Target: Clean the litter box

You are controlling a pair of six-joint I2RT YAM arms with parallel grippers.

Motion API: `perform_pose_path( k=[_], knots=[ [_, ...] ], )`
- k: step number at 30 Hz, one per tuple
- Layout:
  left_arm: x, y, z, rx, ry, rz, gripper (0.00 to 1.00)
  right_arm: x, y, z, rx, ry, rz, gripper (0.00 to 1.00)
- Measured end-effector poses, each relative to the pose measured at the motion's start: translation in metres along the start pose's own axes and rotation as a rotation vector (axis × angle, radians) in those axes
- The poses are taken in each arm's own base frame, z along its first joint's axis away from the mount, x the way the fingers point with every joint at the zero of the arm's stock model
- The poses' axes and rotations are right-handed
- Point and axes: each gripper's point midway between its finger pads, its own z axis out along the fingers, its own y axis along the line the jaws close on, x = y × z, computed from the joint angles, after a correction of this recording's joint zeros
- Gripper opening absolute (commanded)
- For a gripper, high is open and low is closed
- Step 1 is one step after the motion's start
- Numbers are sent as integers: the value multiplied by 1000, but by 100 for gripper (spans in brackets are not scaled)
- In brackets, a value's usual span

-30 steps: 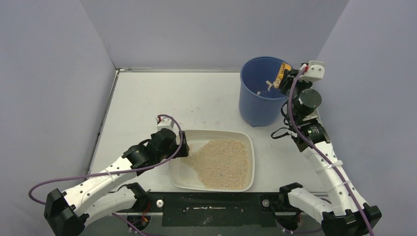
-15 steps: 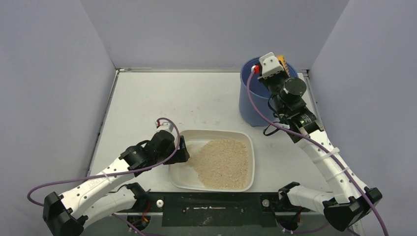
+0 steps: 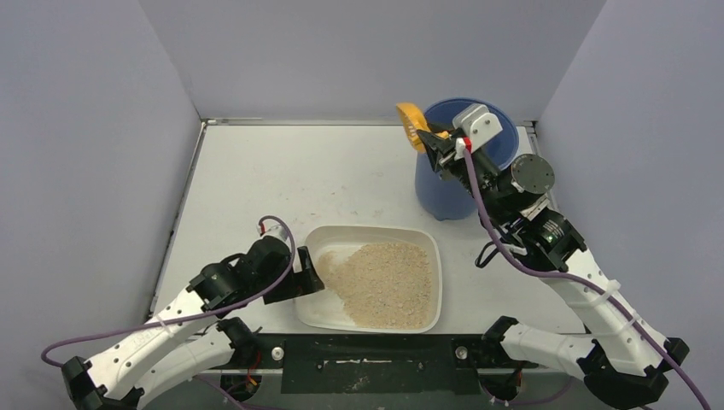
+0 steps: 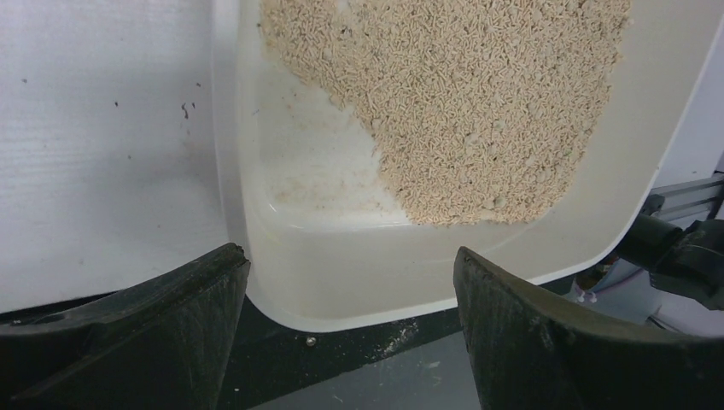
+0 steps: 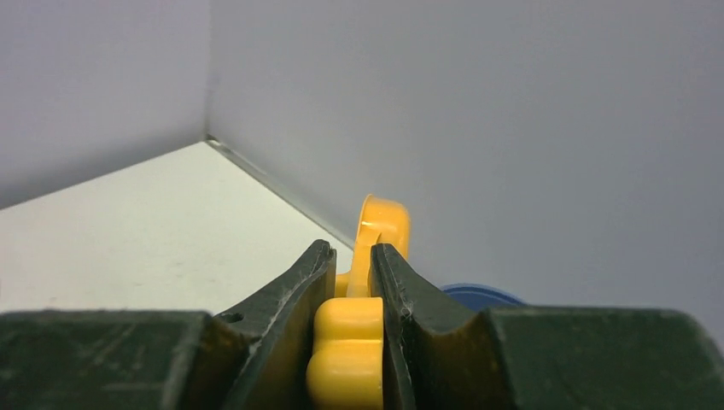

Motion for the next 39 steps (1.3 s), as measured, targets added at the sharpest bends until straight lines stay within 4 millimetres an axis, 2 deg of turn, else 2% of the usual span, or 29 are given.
perform_pose_path(
  k=[4, 6, 8, 12, 15, 17, 19, 23, 27, 29, 34, 36, 39],
  knots=[
    [8, 5, -14, 14, 10, -63, 87, -1, 26, -13, -118, 4, 149, 0],
    [11, 8, -18, 11, 15, -84, 87, 7, 43, -22, -184, 28, 215, 0],
    [16, 14, -18, -10, 31, -98, 87, 22, 60, -33, -248, 73, 273, 0],
    [34, 33, -6, -84, 96, -117, 86, 65, 89, -56, -329, 206, 353, 0],
    [47, 46, 4, -145, 143, -125, 78, 95, 100, -74, -346, 291, 384, 0],
    [52, 53, 10, -188, 169, -124, 69, 104, 103, -84, -347, 317, 399, 0],
    [53, 54, 15, -215, 184, -123, 54, 107, 104, -93, -346, 321, 413, 0],
    [53, 53, 27, -244, 204, -112, 31, 100, 100, -102, -339, 293, 430, 0],
    [54, 56, 38, -288, 224, -77, 0, 100, 100, -110, -337, 287, 434, 0],
    [53, 58, 40, -314, 233, -69, 0, 102, 100, -113, -337, 292, 434, 0],
    [36, 58, 46, -349, 233, -29, 0, 106, 100, -117, -338, 311, 433, 0],
    [23, 57, 49, -361, 228, -12, 0, 108, 101, -118, -339, 322, 433, 0],
    [-8, 54, 51, -375, 190, 43, 0, 116, 103, -121, -345, 368, 428, 0]
  ],
)
